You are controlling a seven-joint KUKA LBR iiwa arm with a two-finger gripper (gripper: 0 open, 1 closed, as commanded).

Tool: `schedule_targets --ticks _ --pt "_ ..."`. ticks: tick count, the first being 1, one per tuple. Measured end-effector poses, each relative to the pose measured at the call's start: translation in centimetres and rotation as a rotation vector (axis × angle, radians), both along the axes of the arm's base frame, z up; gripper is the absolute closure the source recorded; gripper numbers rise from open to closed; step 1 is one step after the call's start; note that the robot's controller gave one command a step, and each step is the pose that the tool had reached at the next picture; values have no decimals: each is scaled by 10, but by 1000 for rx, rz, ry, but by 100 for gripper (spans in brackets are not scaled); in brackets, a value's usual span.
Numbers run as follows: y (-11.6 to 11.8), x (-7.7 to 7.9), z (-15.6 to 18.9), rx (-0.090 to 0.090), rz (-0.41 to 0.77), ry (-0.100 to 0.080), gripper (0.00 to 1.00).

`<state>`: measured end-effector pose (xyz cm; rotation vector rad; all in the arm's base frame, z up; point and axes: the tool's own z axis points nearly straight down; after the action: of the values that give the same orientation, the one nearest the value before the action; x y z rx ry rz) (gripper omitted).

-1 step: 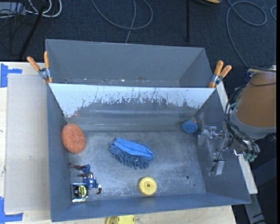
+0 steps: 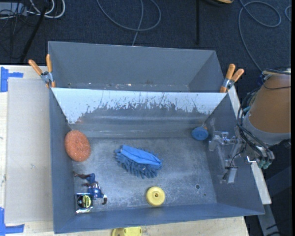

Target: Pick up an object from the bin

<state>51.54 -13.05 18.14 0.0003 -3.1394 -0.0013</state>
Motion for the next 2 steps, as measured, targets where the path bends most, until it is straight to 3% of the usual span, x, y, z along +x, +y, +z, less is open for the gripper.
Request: schedule_targets --ticks 1,2 --pt "17 -18 -38 -2 -23 -8 0" --pt "76 -17 -40 0 -11 3 0"
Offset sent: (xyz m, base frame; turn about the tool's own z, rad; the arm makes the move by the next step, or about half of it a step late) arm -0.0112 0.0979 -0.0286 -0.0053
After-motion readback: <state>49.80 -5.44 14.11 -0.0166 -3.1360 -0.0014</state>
